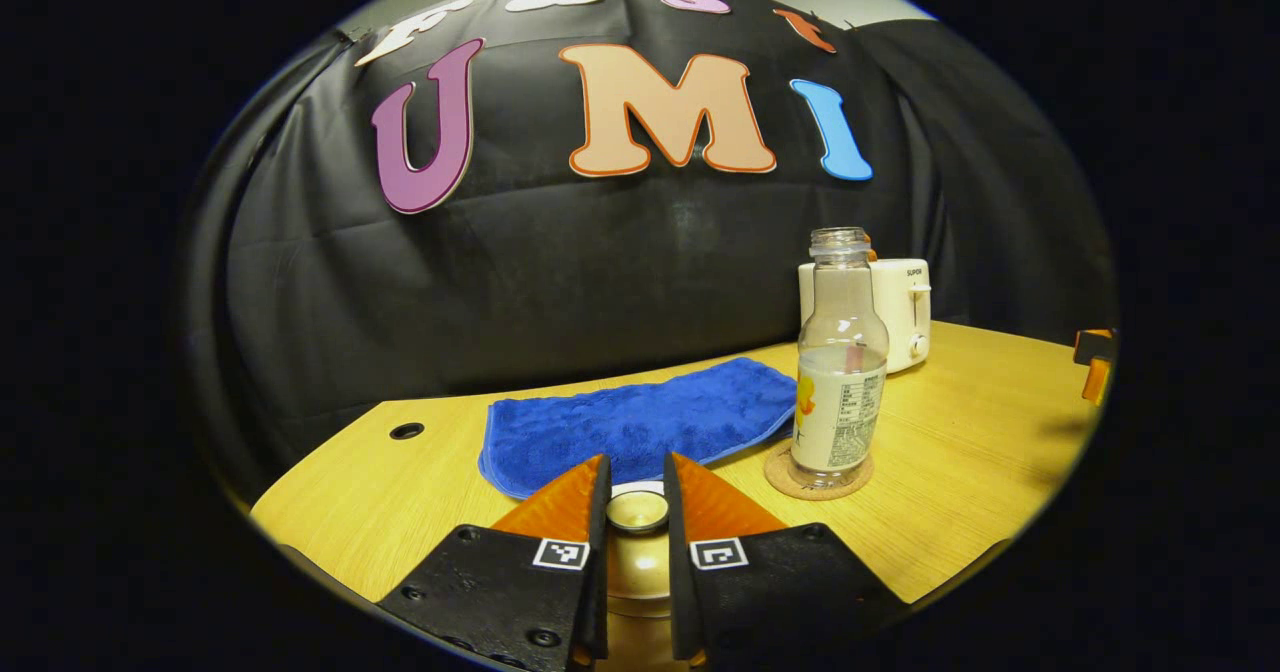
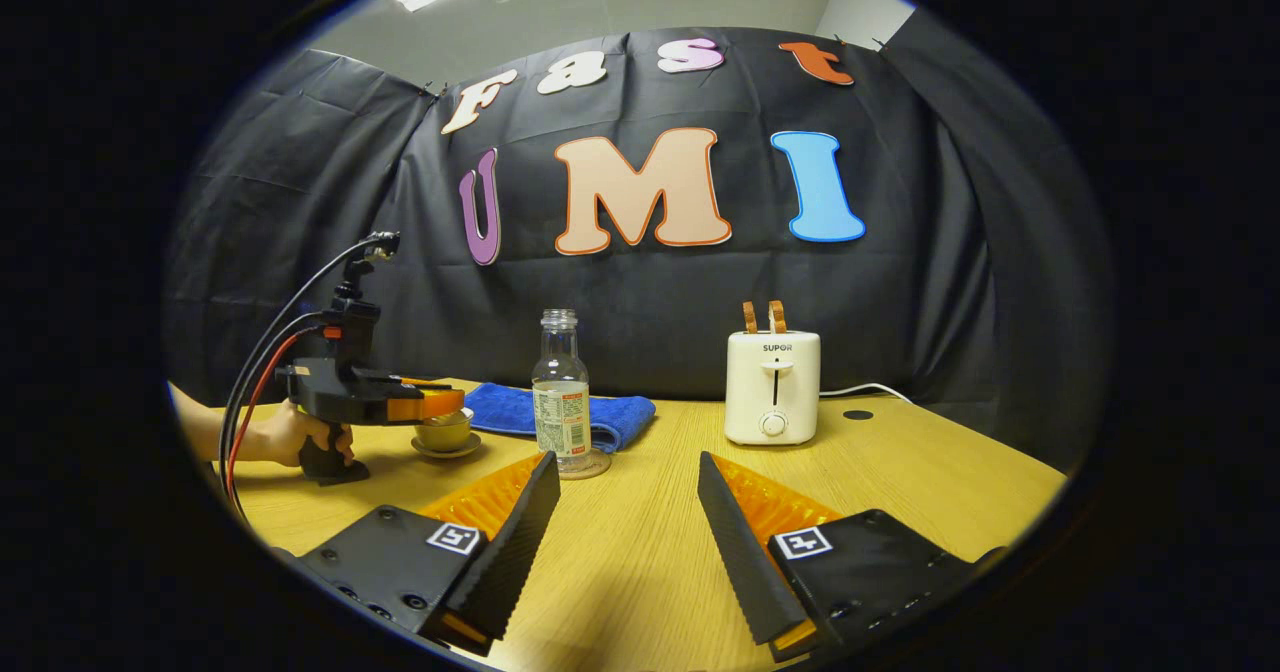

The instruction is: Open the teacup lid with one hand, grasp the water bottle and pour water into the teacup with the other hand; after pouring, place the water bottle on the coaster and then close the teacup lid.

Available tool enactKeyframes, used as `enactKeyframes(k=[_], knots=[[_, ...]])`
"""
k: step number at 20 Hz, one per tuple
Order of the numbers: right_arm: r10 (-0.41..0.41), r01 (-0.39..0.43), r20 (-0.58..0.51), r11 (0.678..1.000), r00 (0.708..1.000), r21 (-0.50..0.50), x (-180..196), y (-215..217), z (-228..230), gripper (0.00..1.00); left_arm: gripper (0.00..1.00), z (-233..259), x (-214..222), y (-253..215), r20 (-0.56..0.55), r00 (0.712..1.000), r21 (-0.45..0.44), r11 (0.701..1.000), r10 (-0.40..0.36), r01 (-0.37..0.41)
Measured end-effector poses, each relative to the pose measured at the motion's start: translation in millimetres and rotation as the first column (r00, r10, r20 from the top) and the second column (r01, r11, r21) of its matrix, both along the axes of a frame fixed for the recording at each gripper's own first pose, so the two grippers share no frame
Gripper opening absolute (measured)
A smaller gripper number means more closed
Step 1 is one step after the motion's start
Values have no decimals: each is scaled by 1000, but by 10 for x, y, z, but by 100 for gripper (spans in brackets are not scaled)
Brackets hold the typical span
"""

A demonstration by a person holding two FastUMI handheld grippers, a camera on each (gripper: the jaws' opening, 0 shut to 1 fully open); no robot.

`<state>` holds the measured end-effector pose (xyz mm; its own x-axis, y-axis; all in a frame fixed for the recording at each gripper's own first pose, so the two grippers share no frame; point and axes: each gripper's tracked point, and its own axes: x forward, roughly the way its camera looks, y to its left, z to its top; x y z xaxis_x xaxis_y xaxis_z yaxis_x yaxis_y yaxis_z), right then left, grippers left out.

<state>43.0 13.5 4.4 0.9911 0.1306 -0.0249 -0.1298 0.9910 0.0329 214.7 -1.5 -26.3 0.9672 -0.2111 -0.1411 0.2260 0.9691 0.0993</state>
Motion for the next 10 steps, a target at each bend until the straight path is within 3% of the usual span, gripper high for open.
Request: enactKeyframes(k=[2, 3, 7, 9, 10], knots=[[-1, 1, 1, 1000, 1000, 1, 8, 6, 8, 86, 22, 1, 5, -2, -3, 1000, 3, 1000, 1, -1], [-2, 2, 2, 1000, 1000, 1, 13, 14, 1, 90, 24, 6, 4, 3, -2, 1000, 3, 1000, 2, -2], [-3, 3, 4, 1000, 1000, 2, 17, 24, -2, 86, 31, 41, -18, 24, 21, 1000, -32, 999, 0, 0], [-3, 3, 5, 1000, 1000, 2, 17, 24, -3, 90, 34, 66, -37, 14, 29, 1000, -48, 999, -9, 10], [-4, 4, 5, 1000, 1000, 2, 15, 31, -17, 82, 36, 73, -40, 44, 36, 999, -57, 998, -1, 3]])
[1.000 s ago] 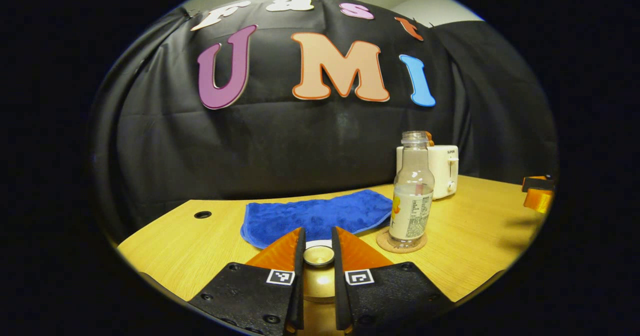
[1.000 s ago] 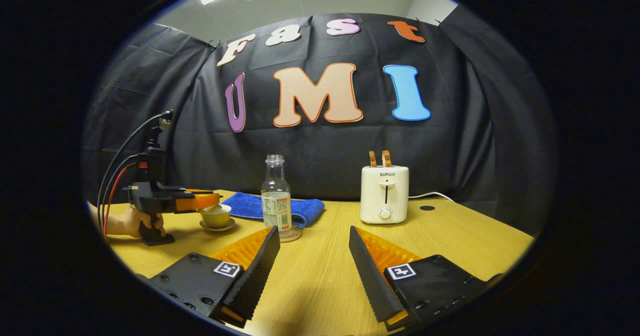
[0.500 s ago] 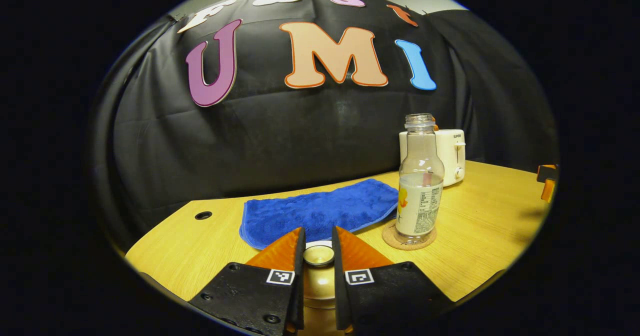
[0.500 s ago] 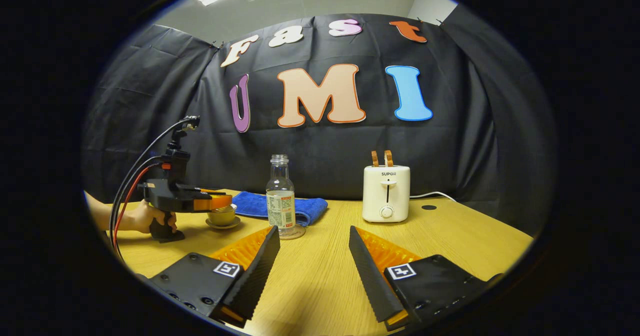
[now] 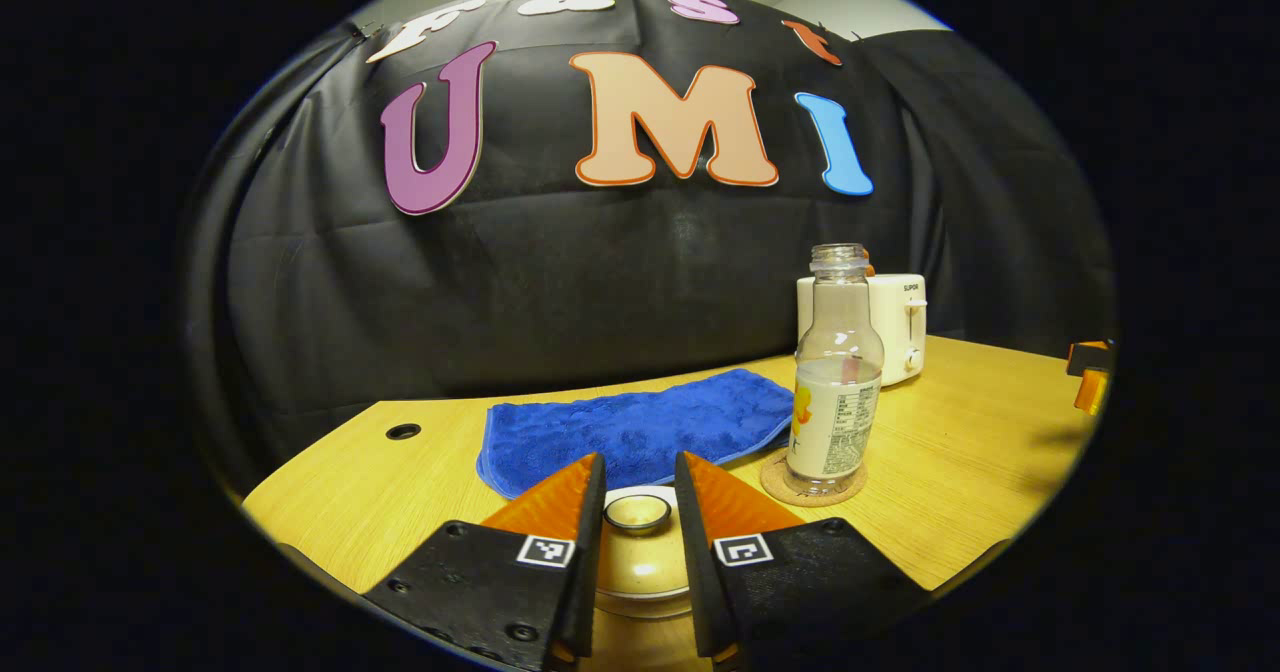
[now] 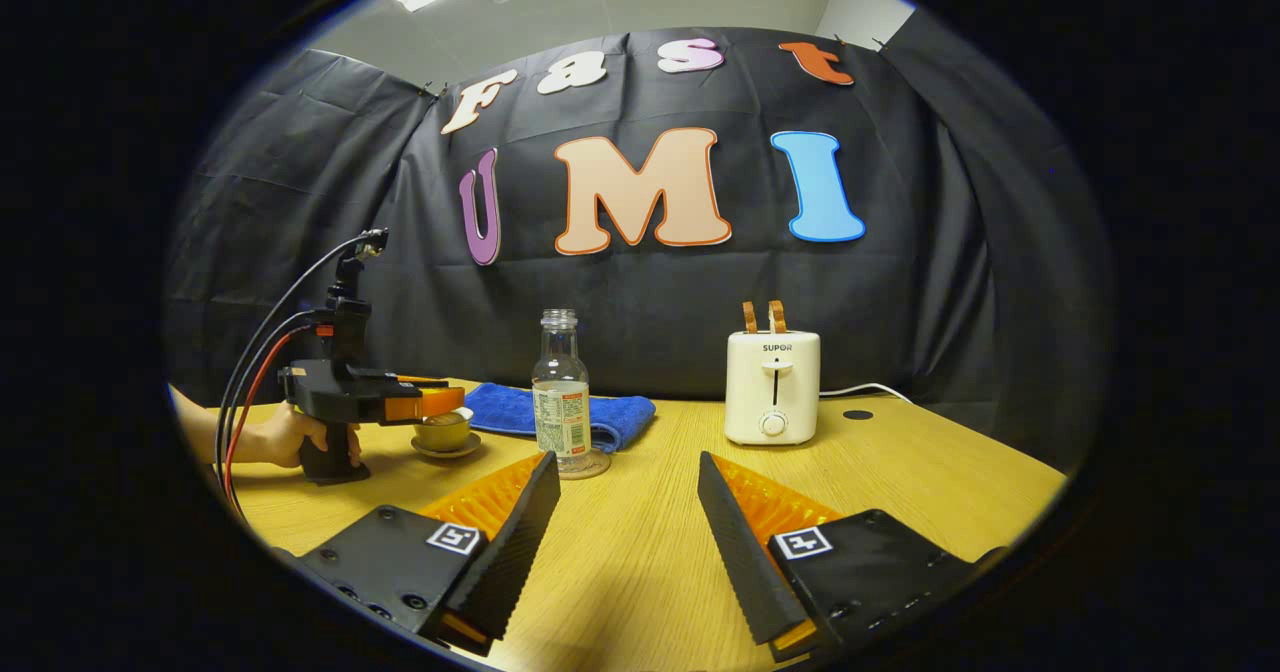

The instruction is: Open the teacup lid with one hand, grasp the water bottle and pour water into the teacup with the other hand; after pouring, place the water bottle on the coaster and then close the teacup lid.

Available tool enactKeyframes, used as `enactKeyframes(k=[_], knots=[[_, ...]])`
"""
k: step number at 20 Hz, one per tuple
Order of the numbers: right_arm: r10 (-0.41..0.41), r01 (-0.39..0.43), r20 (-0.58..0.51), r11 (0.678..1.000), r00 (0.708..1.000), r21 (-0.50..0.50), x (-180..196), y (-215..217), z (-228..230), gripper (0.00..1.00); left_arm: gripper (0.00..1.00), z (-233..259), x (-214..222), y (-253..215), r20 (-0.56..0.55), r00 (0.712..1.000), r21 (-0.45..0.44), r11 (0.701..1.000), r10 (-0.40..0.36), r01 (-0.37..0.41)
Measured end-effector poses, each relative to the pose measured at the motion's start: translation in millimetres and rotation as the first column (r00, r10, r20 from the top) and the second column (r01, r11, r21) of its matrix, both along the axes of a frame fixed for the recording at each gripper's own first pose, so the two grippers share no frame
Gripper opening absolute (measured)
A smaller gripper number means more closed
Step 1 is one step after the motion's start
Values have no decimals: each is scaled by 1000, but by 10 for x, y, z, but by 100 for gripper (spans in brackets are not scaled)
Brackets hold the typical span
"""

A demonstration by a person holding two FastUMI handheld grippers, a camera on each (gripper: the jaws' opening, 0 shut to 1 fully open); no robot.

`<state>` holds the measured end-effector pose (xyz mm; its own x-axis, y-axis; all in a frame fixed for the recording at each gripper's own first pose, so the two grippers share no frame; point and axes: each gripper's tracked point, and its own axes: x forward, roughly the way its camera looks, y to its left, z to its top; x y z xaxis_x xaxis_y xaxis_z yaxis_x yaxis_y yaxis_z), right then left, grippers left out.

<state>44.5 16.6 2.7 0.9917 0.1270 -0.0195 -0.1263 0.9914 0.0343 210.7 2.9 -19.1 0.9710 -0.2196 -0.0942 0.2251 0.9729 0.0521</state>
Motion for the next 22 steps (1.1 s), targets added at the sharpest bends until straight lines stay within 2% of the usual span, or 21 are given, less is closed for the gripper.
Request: enactKeyframes(k=[1, 2, 4, 5, 6, 7, 11, 22], knots=[[0, 0, 1, 1000, 1000, 0, 7, -4, 1, 90, 40, 18, -13, 23, 10, 1000, -14, 1000, 5, -5], [-2, 2, 1, 1000, 1000, 0, 15, 2, 1, 90, 43, 41, -23, 50, 23, 1000, -30, 999, 15, -15], [-7, 7, 1, 1000, 1000, -1, 24, -8, 1, 90, 60, 87, -48, 103, 47, 998, -61, 998, 36, -33], [-15, 15, 3, 1000, 1000, -1, 29, -31, -1, 82, 72, 140, -68, 121, 70, 997, -78, 996, 41, -35], [-25, 25, 3, 1000, 1000, -2, 32, -58, 0, 90, 84, 140, -89, 128, 72, 996, -92, 995, 46, -39], [-34, 34, 4, 999, 999, -2, 39, -73, 5, 90, 95, 102, -132, 145, 60, 997, -84, 995, 54, -49], [-60, 60, 5, 998, 998, -2, 6, -90, -17, 90, 94, 134, -439, 180, 71, 994, -88, 993, 78, -72], [-80, 80, 8, 997, 997, -2, -348, 155, -17, 90, 94, 184, -1851, 73, 81, 992, -85, 992, 98, -91]])
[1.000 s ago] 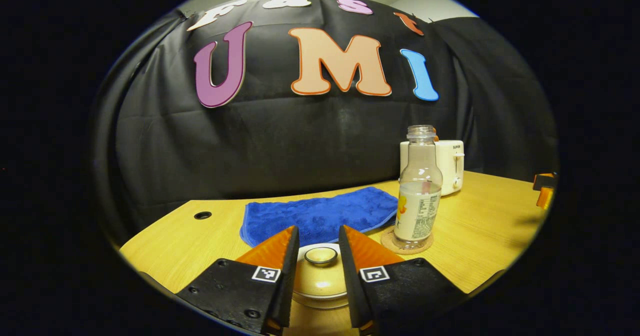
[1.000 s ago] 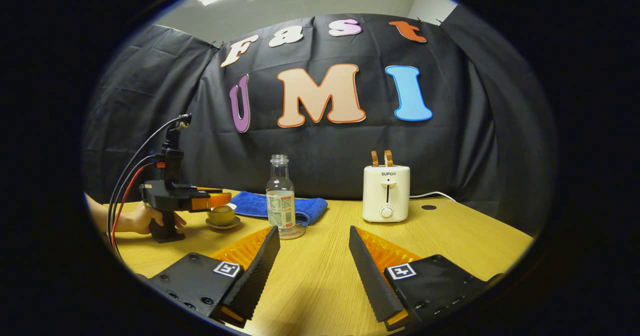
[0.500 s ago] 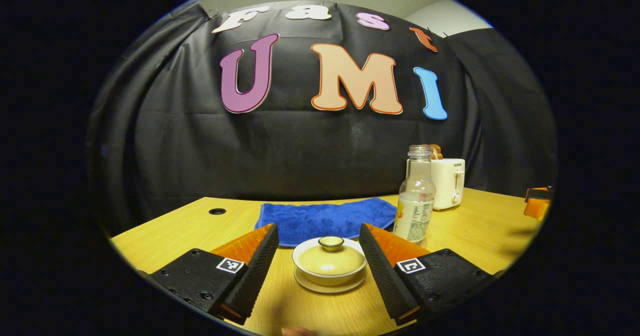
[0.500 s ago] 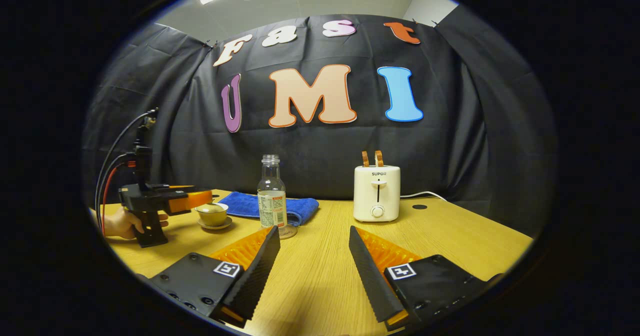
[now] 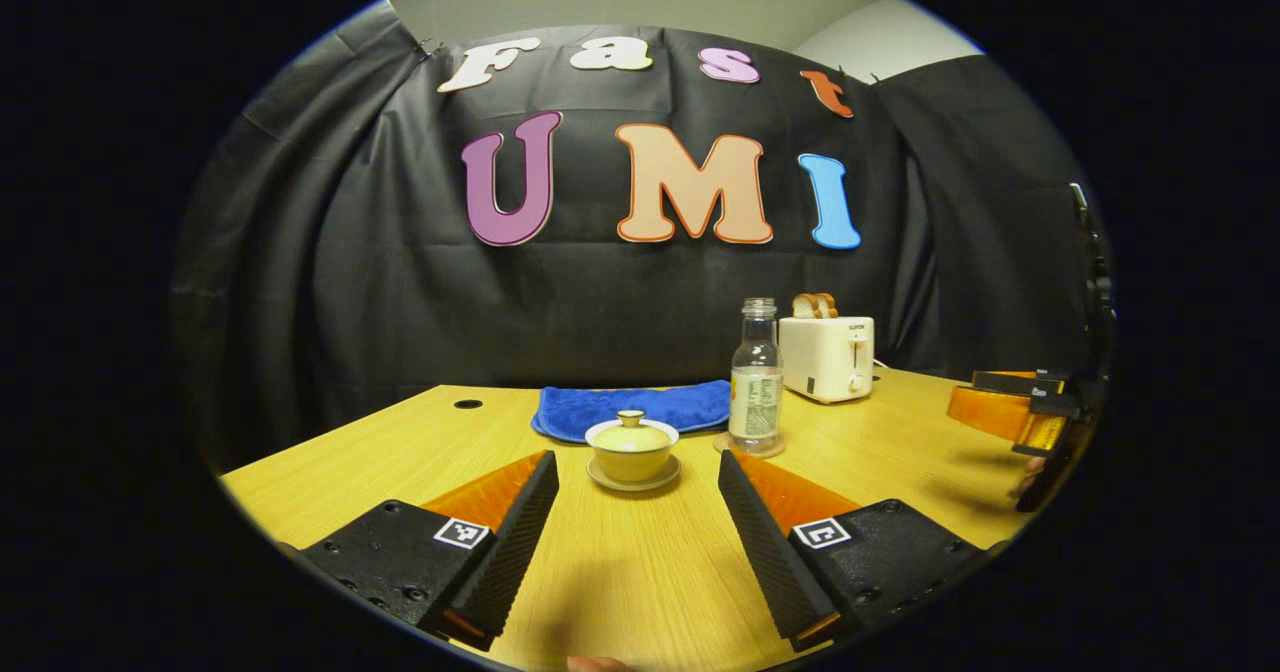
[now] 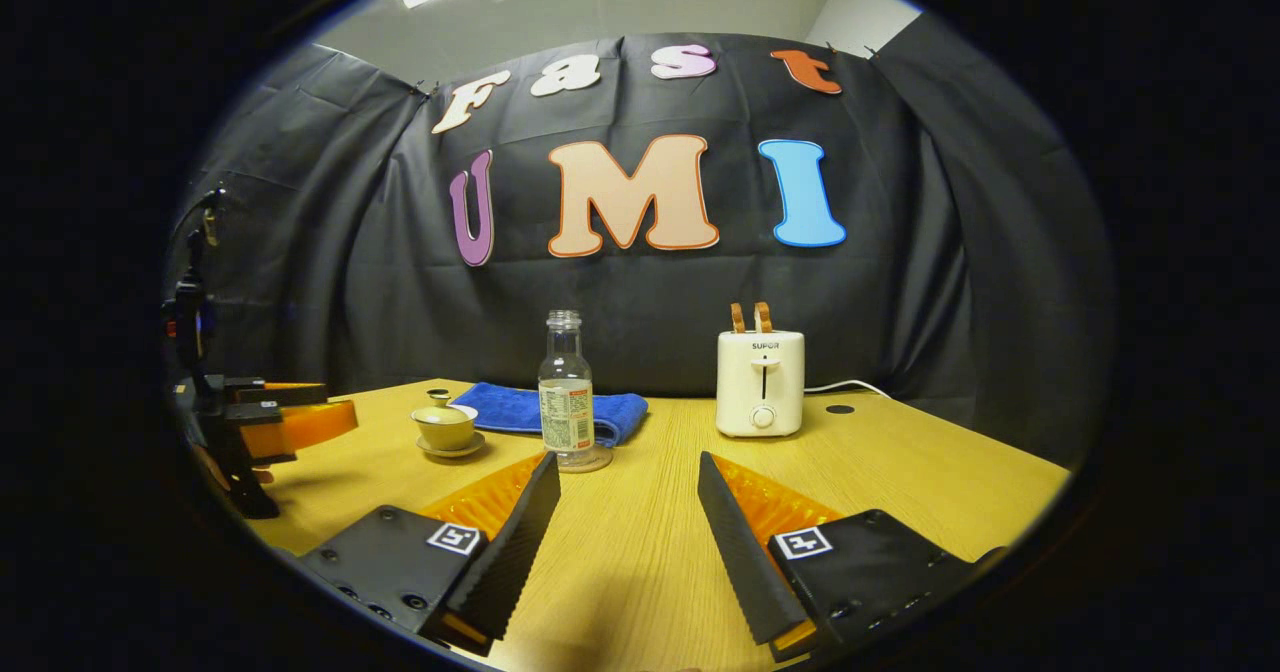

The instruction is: Open the teacup lid with one hand, grasp the water bottle and pour water into the teacup with the other hand; after pouring, place the water bottle on the coaster and then close the teacup lid.

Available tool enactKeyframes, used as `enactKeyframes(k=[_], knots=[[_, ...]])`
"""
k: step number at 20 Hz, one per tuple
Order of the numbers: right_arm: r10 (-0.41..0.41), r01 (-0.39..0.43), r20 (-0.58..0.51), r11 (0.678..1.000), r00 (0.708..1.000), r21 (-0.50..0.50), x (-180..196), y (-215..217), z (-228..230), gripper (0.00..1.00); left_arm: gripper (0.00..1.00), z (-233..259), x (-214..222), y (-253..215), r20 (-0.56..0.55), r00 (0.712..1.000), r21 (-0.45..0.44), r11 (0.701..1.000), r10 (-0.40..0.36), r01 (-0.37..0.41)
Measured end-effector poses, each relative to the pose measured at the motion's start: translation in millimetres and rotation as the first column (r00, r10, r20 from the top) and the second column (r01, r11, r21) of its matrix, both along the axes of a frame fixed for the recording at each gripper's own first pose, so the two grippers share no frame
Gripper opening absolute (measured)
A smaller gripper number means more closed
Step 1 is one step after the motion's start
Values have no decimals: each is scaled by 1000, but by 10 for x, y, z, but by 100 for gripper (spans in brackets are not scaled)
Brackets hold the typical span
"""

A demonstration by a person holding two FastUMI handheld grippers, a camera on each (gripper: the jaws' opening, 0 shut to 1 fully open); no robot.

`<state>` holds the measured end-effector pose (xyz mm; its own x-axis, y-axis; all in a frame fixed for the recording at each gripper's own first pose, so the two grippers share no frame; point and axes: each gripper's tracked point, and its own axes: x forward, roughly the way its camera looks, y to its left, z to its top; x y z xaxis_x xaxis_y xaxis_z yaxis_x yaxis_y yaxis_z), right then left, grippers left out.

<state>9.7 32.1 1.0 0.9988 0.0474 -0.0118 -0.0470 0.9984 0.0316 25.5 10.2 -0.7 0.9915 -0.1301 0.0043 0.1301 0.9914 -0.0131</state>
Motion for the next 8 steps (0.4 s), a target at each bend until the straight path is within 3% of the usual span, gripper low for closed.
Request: enactKeyframes(k=[1, 2, 7, 8], knots=[[-3, 3, 0, 1000, 1000, 1, -51, 20, 6, 90, 94, 4, -86, -10, -2, 1000, 1, 1000, 3, -3], [-8, 8, 0, 1000, 1000, 1, -104, 58, 6, 98, 94, 17, -168, -17, 2, 1000, 0, 1000, 8, -8], [13, -13, 0, 1000, 1000, 1, -382, 278, 27, 98, 94, -17, -377, -142, -17, 1000, 29, 1000, 5, -5], [10, -10, -1, 1000, 1000, 1, -399, 268, 34, 82, 94, -14, -405, -153, -15, 1000, 30, 1000, 4, -4]])
